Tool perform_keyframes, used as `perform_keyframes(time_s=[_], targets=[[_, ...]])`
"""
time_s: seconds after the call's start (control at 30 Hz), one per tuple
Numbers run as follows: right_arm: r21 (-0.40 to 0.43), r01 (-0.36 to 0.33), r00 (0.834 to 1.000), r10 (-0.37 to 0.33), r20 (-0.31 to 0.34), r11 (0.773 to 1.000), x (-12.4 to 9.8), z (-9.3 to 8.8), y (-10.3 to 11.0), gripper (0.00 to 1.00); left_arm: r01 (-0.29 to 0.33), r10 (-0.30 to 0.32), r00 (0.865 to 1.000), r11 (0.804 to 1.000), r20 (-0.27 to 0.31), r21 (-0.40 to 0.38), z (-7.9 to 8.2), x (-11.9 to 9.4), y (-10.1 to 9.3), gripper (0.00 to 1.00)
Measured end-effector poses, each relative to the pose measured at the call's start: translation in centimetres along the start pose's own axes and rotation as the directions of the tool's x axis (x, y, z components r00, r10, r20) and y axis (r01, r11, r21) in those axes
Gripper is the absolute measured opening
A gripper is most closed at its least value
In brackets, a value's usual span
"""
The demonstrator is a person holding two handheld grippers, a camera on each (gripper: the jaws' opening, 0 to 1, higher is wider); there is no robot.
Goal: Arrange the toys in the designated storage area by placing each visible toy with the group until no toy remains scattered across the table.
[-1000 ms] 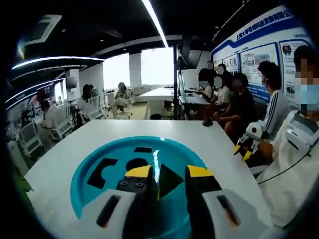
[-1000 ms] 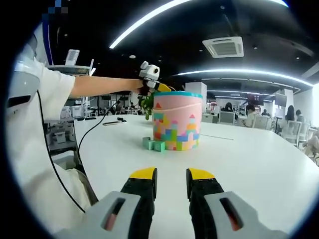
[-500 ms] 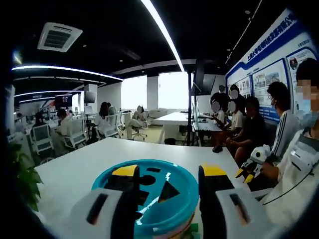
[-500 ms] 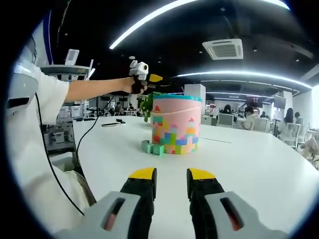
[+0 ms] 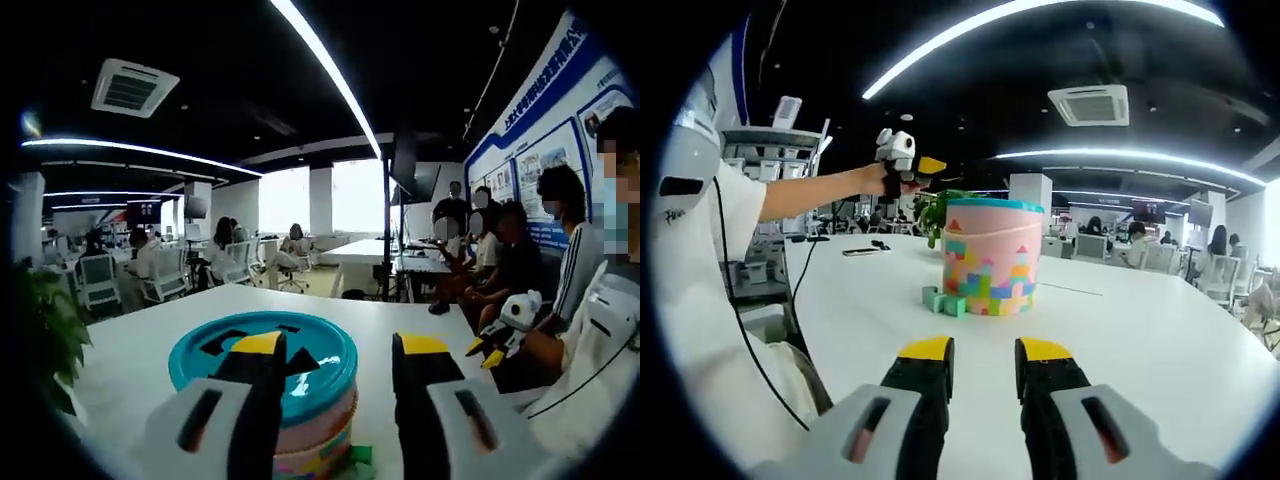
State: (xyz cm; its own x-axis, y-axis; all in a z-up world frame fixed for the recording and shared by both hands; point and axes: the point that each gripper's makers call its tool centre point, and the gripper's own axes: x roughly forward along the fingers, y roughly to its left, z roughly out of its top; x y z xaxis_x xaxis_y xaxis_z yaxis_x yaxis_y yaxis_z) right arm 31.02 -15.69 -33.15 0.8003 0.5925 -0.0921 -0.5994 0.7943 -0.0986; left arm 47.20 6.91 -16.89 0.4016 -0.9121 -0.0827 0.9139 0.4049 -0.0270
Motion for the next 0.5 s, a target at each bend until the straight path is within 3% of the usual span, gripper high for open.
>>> perform_keyframes(time_s=[0.13,0.2,0.23,0.33,0.47,0.5], targets=[[-0.003,0.017,1.0,-0.017,0.012,1.0,-0.4,0.3,-0.6,0.24,-0.007,0.007,1.0,1.0,0.007,-0.021,-0.3,-0.4,-1.8,0.55],[0.002,0.022,1.0,-0.022,0.01,1.0,-0.5,0.1,-0.7,0.24,-0.032,0.037,0.998,0.994,0.041,-0.104,0.4,-0.7,-2.8,0.57],[0.003,0.024,1.0,-0.024,0.006,1.0,-0.5,-0.1,-0.7,0.24,-0.027,0.031,0.999,0.995,0.037,-0.095,0.6,-0.9,-3.5,0.57],[0.008,0.024,1.0,-0.024,-0.002,1.0,-0.5,-0.7,-0.7,0.24,-0.09,0.091,0.995,0.995,0.044,-0.043,1.8,-1.3,-4.4,0.59],[0.021,0.033,0.999,-0.033,-0.012,0.999,-0.4,-1.4,-1.1,0.24,-0.113,0.115,0.993,0.991,0.031,-0.071,2.1,-2.3,-6.3,0.5],[0.023,0.034,0.999,-0.034,-0.013,0.999,-0.5,-1.5,-1.2,0.24,-0.115,0.115,0.993,0.991,0.0,-0.07,1.5,-2.6,-6.8,0.5]])
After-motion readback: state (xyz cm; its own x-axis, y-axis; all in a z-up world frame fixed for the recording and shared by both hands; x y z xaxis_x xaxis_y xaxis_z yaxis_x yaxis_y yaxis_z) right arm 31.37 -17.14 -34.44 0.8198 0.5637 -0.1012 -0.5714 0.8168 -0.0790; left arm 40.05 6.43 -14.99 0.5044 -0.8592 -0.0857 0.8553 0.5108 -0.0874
